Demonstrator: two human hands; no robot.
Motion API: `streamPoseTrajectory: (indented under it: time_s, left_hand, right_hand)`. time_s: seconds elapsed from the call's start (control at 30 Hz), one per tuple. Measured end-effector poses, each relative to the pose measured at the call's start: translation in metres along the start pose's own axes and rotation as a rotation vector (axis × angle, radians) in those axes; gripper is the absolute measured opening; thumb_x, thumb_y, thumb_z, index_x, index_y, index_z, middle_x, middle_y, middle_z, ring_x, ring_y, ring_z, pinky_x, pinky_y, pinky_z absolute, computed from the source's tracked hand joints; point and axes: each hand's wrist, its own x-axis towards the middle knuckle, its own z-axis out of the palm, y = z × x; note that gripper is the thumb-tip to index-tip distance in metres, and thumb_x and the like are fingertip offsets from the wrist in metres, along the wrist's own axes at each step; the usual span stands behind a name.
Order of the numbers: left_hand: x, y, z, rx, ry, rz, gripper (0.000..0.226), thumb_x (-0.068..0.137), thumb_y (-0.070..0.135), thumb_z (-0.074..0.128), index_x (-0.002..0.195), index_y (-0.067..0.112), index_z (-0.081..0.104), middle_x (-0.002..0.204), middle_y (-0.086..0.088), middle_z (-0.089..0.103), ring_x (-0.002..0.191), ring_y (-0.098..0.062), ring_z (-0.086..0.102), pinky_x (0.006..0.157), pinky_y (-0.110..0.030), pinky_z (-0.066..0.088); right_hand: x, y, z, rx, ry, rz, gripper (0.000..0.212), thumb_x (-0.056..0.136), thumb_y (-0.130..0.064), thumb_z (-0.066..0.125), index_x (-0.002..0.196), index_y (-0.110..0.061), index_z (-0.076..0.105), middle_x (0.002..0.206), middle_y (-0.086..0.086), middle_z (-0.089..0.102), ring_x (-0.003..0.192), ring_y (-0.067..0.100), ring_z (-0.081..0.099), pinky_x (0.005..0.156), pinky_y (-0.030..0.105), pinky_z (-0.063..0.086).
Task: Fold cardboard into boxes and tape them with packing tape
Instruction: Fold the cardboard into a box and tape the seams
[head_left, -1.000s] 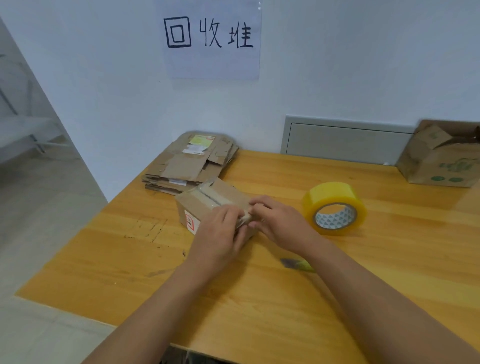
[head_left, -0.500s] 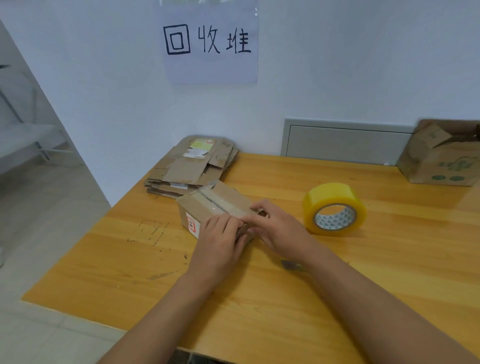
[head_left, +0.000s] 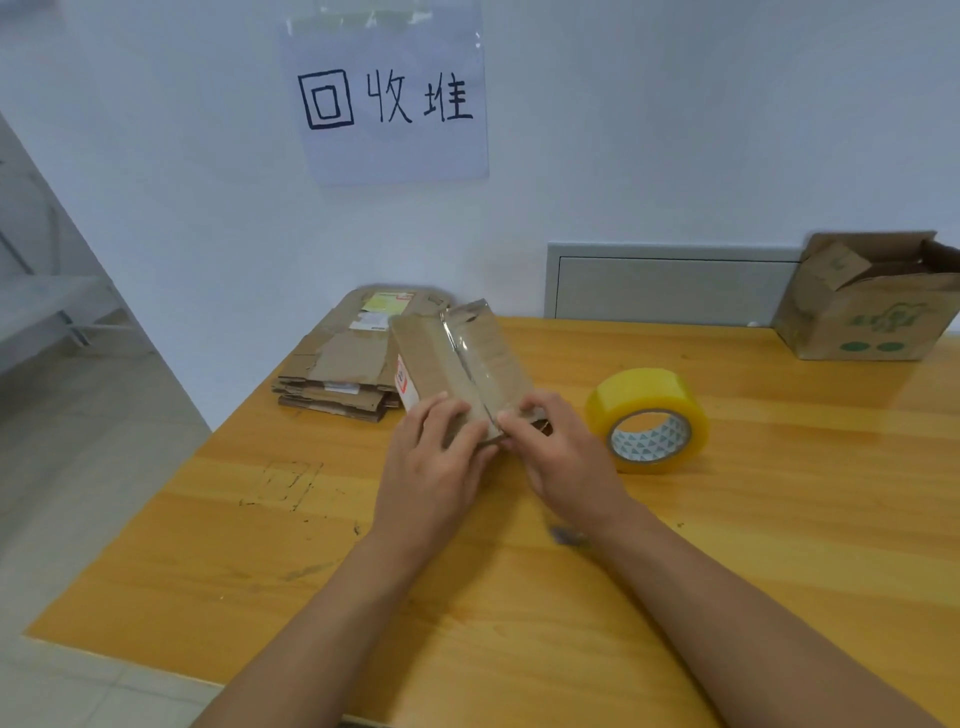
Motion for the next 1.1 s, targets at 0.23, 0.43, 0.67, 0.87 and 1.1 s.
streamPoseTrajectory:
  time_s: [0.23, 0.43, 0.67, 0.87, 1.1]
  left_hand:
    - [0.042, -0.008, 0.019, -0.11, 0.08, 0.019, 0.015, 0.094, 0.013, 0.061, 0.099, 0.002, 0.069, 0.105, -0.014, 0.063, 0.117, -0.034, 0.054, 0.093, -0.04, 0.05]
    - [0.073, -0.02, 0.039, -0.11, 0.062, 0.022, 0.018, 0.087, 0.004, 0.071, 0.105, 0.001, 0.069, 0.106, -0.017, 0.063, 0.117, -0.038, 0.059, 0.084, -0.041, 0.055]
    - [0.048, -0.034, 0.067, -0.245, -0.165, -0.024, 0.017, 0.094, 0.013, 0.055, 0.103, 0.007, 0.068, 0.102, -0.003, 0.062, 0.087, -0.024, 0.059, 0.058, -0.038, 0.051]
    - [0.042, -0.026, 0.069, -0.306, -0.195, -0.103, 0.011, 0.094, 0.012, 0.063, 0.104, 0.009, 0.067, 0.104, -0.001, 0.059, 0.09, -0.017, 0.056, 0.064, -0.031, 0.049]
    - [0.048, -0.02, 0.077, -0.296, -0.222, -0.192, 0.007, 0.092, 0.018, 0.064, 0.098, 0.014, 0.064, 0.096, 0.001, 0.054, 0.084, -0.017, 0.051, 0.058, -0.038, 0.05]
  right_hand:
    - [0.037, 0.016, -0.01, -0.178, 0.067, 0.0, 0.033, 0.081, -0.006, 0.076, 0.111, -0.013, 0.064, 0.108, 0.013, 0.056, 0.08, 0.031, 0.058, 0.051, 0.037, 0.052]
    - [0.066, 0.029, -0.018, -0.37, 0.109, 0.02, 0.028, 0.084, -0.004, 0.064, 0.11, -0.013, 0.069, 0.107, 0.014, 0.059, 0.086, 0.035, 0.058, 0.062, 0.038, 0.051]
    - [0.068, 0.016, -0.013, -0.443, -0.533, 0.223, 0.013, 0.097, -0.012, 0.049, 0.106, -0.014, 0.058, 0.11, 0.008, 0.048, 0.078, 0.03, 0.053, 0.049, 0.032, 0.022]
    - [0.082, 0.007, -0.02, -0.477, -0.675, 0.269, 0.023, 0.099, -0.008, 0.043, 0.111, -0.012, 0.061, 0.115, 0.008, 0.048, 0.091, 0.03, 0.059, 0.055, 0.033, 0.025]
    - [0.075, 0.017, -0.028, -0.509, -0.6, 0.244, 0.022, 0.102, -0.027, 0.045, 0.122, -0.021, 0.052, 0.115, 0.002, 0.058, 0.109, 0.028, 0.056, 0.079, 0.036, 0.041]
